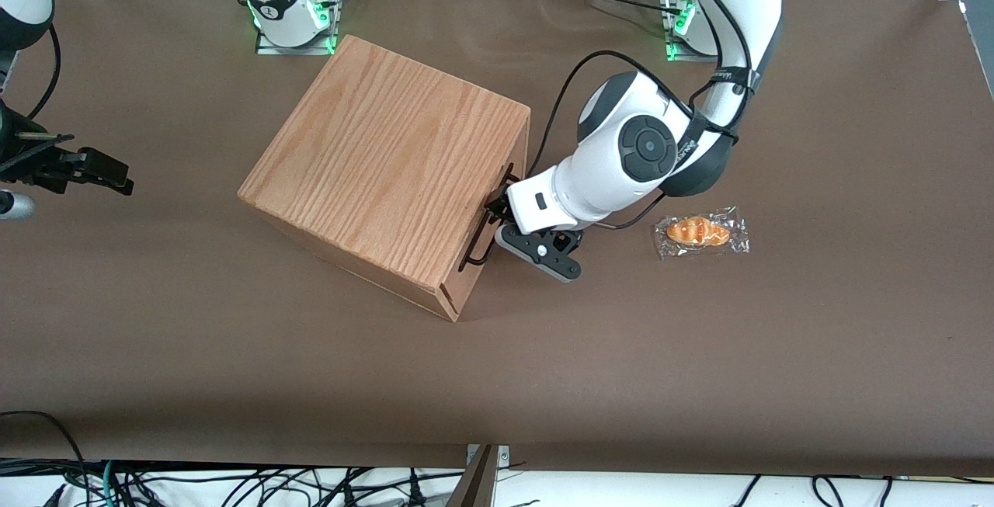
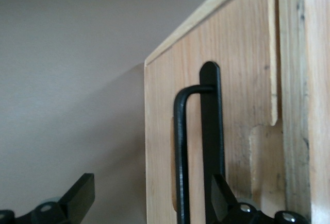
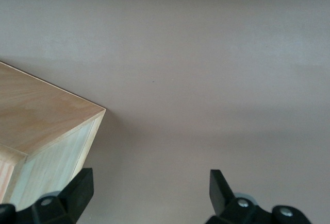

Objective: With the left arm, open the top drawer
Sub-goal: 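Pull the handle with the left gripper, sliding the drawer out of the box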

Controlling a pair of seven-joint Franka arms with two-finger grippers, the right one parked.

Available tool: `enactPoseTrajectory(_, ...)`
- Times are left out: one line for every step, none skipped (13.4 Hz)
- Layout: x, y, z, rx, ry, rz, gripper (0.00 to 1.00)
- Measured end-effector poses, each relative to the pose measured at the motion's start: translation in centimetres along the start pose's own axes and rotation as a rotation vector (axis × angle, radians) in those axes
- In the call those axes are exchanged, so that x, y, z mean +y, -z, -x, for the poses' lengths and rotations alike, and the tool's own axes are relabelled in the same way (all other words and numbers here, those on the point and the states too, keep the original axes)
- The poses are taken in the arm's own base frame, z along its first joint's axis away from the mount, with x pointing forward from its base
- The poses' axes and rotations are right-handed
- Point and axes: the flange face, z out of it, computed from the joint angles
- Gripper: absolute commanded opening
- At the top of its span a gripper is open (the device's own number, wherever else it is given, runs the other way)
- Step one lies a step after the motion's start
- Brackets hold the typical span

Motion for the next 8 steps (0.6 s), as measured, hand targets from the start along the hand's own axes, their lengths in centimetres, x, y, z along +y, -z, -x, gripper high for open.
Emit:
enactPoseTrajectory(0.0, -0.3, 0.0, -0.001, -0.006, -0.011, 1.0)
enactPoseTrajectory(0.0, -0.6, 0.1, -0.006, -0.017, -0.029, 1.0)
enactPoseTrajectory(0.0, -1.2, 0.2, -0.012, -0.028, -0.047, 1.0)
enactPoseTrajectory(-0.1, -1.9, 0.2, -0.016, -0.035, -0.059, 1.0)
enactPoseTrajectory(-0.3, -2.3, 0.1, -0.014, -0.038, -0.068, 1.0)
enactPoseTrajectory(-0.5, -2.7, 0.1, -0.018, -0.039, -0.074, 1.0)
enactPoseTrajectory(-0.6, -3.0, 0.1, -0.019, -0.038, -0.075, 1.0)
enactPoseTrajectory(-0.6, -3.0, 0.1, -0.018, -0.041, -0.079, 1.0)
